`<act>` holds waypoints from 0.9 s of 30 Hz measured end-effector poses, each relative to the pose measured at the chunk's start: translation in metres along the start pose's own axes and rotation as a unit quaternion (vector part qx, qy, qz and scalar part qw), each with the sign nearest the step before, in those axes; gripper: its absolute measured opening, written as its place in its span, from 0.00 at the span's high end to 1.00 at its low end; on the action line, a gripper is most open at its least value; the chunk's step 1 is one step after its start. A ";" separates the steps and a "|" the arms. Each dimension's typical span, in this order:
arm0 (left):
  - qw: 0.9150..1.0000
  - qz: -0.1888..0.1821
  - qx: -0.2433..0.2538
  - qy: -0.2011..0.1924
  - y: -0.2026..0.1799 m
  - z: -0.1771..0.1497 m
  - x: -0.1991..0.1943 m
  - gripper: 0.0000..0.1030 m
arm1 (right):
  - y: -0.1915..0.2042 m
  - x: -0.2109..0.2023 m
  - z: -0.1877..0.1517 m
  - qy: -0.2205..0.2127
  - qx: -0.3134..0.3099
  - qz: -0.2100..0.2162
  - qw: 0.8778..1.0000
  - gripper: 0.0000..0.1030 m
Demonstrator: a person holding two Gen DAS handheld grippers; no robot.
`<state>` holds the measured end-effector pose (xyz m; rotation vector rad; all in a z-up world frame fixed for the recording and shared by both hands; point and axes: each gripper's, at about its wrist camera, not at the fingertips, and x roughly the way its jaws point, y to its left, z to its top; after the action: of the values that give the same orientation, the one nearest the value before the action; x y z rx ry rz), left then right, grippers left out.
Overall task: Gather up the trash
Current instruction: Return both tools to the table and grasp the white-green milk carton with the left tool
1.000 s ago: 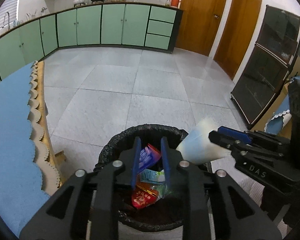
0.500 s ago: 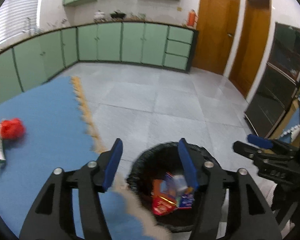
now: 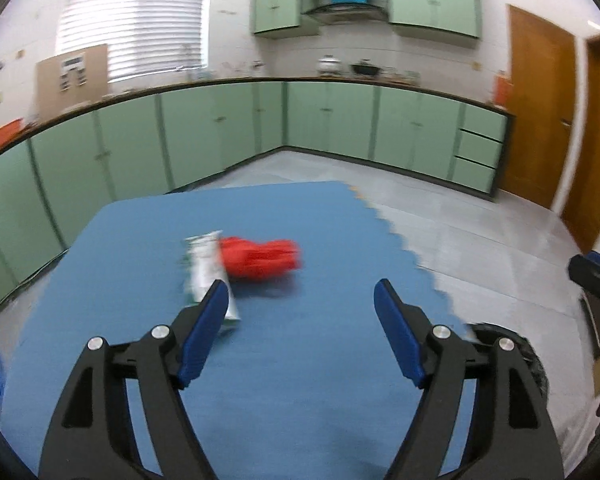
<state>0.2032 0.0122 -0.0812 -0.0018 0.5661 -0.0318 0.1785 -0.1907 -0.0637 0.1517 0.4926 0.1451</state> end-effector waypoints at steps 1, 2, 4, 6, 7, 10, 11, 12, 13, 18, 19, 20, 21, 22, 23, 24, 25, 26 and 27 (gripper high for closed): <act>1.000 0.011 -0.007 0.001 0.011 0.001 0.002 0.29 | 0.008 0.005 0.001 -0.002 -0.005 0.004 1.000 0.06; 1.000 0.018 -0.012 0.002 0.018 0.002 0.003 0.29 | 0.016 0.011 0.002 -0.004 -0.009 0.008 1.000 0.06; 0.999 0.032 -0.022 0.004 0.032 0.002 0.004 0.29 | 0.034 0.023 0.003 -0.008 -0.018 0.017 1.000 0.06; 0.999 0.040 -0.030 0.007 0.046 0.003 0.008 0.29 | 0.049 0.037 0.003 -0.009 -0.023 0.023 0.999 0.06; 0.998 0.045 -0.033 0.010 0.055 0.002 0.010 0.29 | 0.055 0.042 0.005 -0.007 -0.024 0.026 0.999 0.06; 0.998 0.053 -0.039 0.021 0.067 0.003 0.020 0.29 | 0.069 0.057 0.004 0.001 -0.022 0.034 0.999 0.06; 0.997 0.054 -0.043 0.026 0.071 0.004 0.025 0.29 | 0.073 0.062 0.004 0.003 -0.023 0.035 0.999 0.06; 0.997 0.055 -0.047 0.031 0.074 0.004 0.031 0.29 | 0.077 0.066 0.003 0.006 -0.024 0.037 0.999 0.06; 0.997 0.055 -0.049 0.034 0.078 0.000 0.033 0.29 | 0.079 0.069 0.003 0.008 -0.026 0.037 0.999 0.06; 0.996 0.051 -0.058 0.054 0.082 -0.002 0.057 0.29 | 0.085 0.080 0.000 0.019 -0.031 0.037 0.999 0.06; 0.995 0.051 -0.059 0.056 0.082 -0.002 0.060 0.29 | 0.085 0.081 0.000 0.021 -0.031 0.037 0.999 0.06; 0.995 0.052 -0.061 0.059 0.084 -0.002 0.065 0.30 | 0.084 0.083 0.000 0.023 -0.032 0.036 0.999 0.06; 0.995 0.052 -0.064 0.062 0.085 -0.002 0.068 0.31 | 0.084 0.085 0.000 0.025 -0.032 0.036 0.999 0.06; 0.994 0.051 -0.069 0.064 0.088 0.000 0.071 0.33 | 0.083 0.086 0.000 0.027 -0.032 0.036 0.998 0.06; 0.994 0.050 -0.073 0.065 0.090 0.001 0.073 0.34 | 0.085 0.087 0.000 0.028 -0.032 0.036 0.998 0.06; 0.994 0.051 -0.076 0.066 0.092 0.002 0.074 0.35 | 0.085 0.088 0.001 0.029 -0.032 0.036 0.998 0.06; 0.993 0.053 -0.077 0.066 0.094 0.003 0.075 0.36 | 0.085 0.090 0.000 0.030 -0.032 0.037 0.998 0.06; 0.993 0.056 -0.077 0.067 0.095 0.003 0.077 0.40 | 0.086 0.092 0.001 0.031 -0.033 0.037 0.998 0.06; 0.993 0.054 -0.079 0.069 0.096 0.003 0.077 0.42 | 0.087 0.093 0.000 0.033 -0.034 0.038 0.998 0.06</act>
<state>0.2730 0.1061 -0.1211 -0.1243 0.7055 0.1195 0.2511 -0.0894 -0.0905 0.0998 0.5472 0.2416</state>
